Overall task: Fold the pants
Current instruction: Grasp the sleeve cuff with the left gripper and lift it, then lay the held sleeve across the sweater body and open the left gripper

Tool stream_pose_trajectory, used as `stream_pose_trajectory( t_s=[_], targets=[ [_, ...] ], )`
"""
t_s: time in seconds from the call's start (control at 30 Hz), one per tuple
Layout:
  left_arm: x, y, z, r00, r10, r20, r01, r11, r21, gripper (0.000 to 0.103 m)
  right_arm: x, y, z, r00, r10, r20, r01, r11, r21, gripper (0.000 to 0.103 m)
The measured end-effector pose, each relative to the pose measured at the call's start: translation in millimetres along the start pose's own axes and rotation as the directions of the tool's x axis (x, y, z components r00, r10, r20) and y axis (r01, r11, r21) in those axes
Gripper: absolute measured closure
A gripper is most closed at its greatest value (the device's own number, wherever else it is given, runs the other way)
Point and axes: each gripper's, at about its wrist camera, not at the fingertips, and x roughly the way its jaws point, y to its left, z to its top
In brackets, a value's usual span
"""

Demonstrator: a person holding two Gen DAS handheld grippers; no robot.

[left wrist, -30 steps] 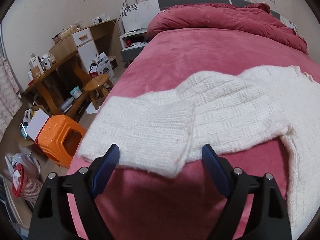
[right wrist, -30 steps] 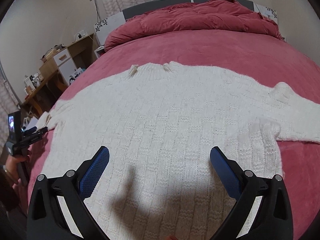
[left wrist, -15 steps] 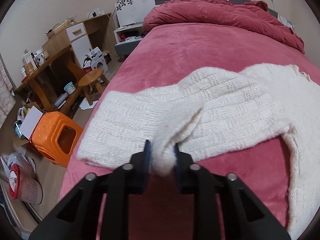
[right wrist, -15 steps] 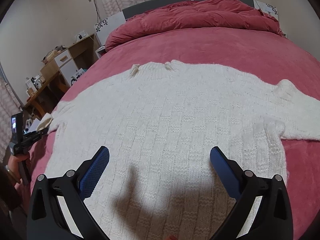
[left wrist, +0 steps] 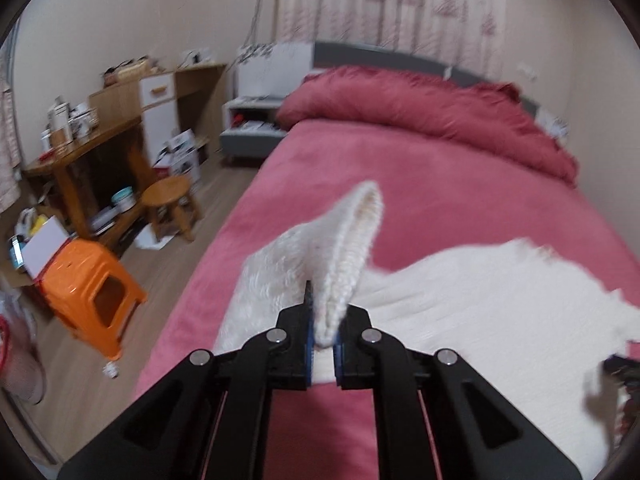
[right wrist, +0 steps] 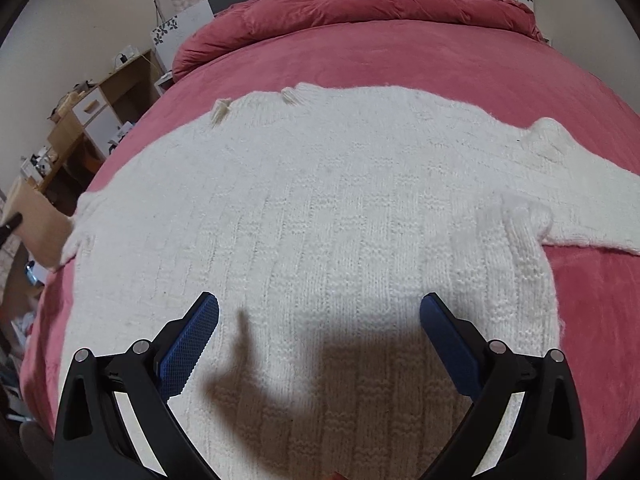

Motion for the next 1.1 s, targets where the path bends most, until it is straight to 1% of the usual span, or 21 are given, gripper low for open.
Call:
stream_pose_trajectory(
  t_s=[0.07,0.13,0.17,0.27,0.37,0.4,0.47,0.53,0.6,0.67,0.73,0.77,0.8,0.83,0.87,0.9,0.93,0.97,1.0,1.07,1.1],
  targets=[
    [-13.5,-19.6,6.9,0.998,-0.054,0.025,0.053,0.998,0.019,0.097,-3.1,0.8,-0.5,1.000,-0.002,0.010,0.002,1.000,-0.007,0.003],
    [-26.9,-47.1,13.3,0.992,-0.115,0.044,0.112,0.992,0.056,0.097,-6.4,1.5,-1.1,1.000,-0.005,0.018,0.005,1.000,-0.016,0.003],
    [-33.7,-64.7,15.7,0.987,-0.156,0.048,0.152,0.985,0.079,0.097,-7.4,1.5,-1.3,1.000,-0.004,0.021,0.004,1.000,-0.017,0.003],
    [-45.5,-101.4,17.8,0.970,-0.238,0.046,0.232,0.965,0.119,0.097,-11.0,1.6,-0.8,1.000,-0.002,0.030,0.002,1.000,-0.020,0.003],
    [-51.8,-142.7,12.0,0.943,-0.334,0.020,0.329,0.937,0.118,0.097,-15.4,1.5,-0.3,0.999,-0.007,0.043,0.008,1.000,-0.022,0.003],
    [-51.1,-161.5,7.6,0.929,-0.369,0.005,0.366,0.923,0.122,0.097,-16.6,0.1,-0.5,0.999,-0.002,0.046,0.002,1.000,-0.013,0.003],
    [-48.6,-192.6,-2.3,0.910,-0.414,-0.027,0.413,0.900,0.140,0.097,-16.4,-3.1,-0.7,0.999,0.019,0.037,-0.019,1.000,0.003,0.003],
    [-45.2,-221.6,-15.7,0.896,-0.439,-0.057,0.443,0.883,0.154,0.097,-15.7,-6.3,-1.2,0.999,0.044,0.026,-0.044,0.999,0.024,0.003],
    [-33.3,-246.1,-30.6,0.880,-0.463,-0.107,0.475,0.867,0.150,0.096,-15.6,-7.7,-2.4,0.997,0.071,0.023,-0.072,0.997,0.034,0.003],
    [-21.2,-268.3,-50.3,0.870,-0.472,-0.145,0.491,0.856,0.160,0.096,-16.1,-6.1,-3.0,0.995,0.096,0.027,-0.097,0.995,0.028,0.003],
    [-6.8,-281.1,-62.4,0.871,-0.459,-0.177,0.486,0.859,0.159,0.095,-18.3,-1.4,-3.6,0.993,0.111,0.040,-0.111,0.994,0.000,0.003],
    [1.7,-285.0,-69.9,0.863,-0.465,-0.199,0.495,0.858,0.139,0.095,-19.2,0.5,-4.0,0.992,0.116,0.043,-0.115,0.993,-0.012,0.003],
    [6.2,-288.9,-75.1,0.854,-0.474,-0.215,0.505,0.855,0.118,0.090,-20.1,2.5,-4.5,0.991,0.123,0.044,-0.122,0.992,-0.023,0.003],
    [12.6,-290.5,-80.5,0.848,-0.478,-0.230,0.508,0.856,0.091,0.074,-19.9,3.1,-4.8,0.991,0.129,0.042,-0.128,0.991,-0.026,0.003],
    [18.7,-289.6,-80.4,0.847,-0.479,-0.230,0.506,0.859,0.079,0.067,-19.3,3.3,-5.2,0.989,0.140,0.037,-0.139,0.990,-0.024,0.003],
    [18.8,-285.9,-84.6,0.849,-0.483,-0.216,0.505,0.861,0.061,0.055,-18.1,2.3,-5.8,0.987,0.161,0.027,-0.161,0.987,-0.013,0.003],
    [16.9,-280.6,-88.2,0.850,-0.485,-0.203,0.503,0.863,0.046,0.047,-17.5,1.7,-6.2,0.984,0.176,0.021,-0.176,0.984,-0.005,0.003],
    [13.9,-274.6,-91.3,0.854,-0.482,-0.194,0.498,0.867,0.038,0.045,-16.8,1.0,-7.5,0.981,0.195,0.013,-0.195,0.981,0.006,0.003],
    [12.7,-267.6,-95.3,0.863,-0.468,-0.187,0.483,0.875,0.037,0.041,-15.9,0.0,-7.8,0.977,0.214,0.007,-0.214,0.977,0.014,0.006],
    [7.2,-241.1,-98.7,0.889,-0.428,-0.160,0.437,0.899,0.024,0.036,-13.7,0.0,-8.3,0.969,0.246,-0.009,-0.246,0.969,0.025,0.011],
    [8.4,-227.6,-96.2,0.898,-0.415,-0.147,0.422,0.906,0.019,0.034,-12.1,0.4,-8.9,0.963,0.269,-0.021,-0.268,0.963,0.038,0.015]
  ],
)
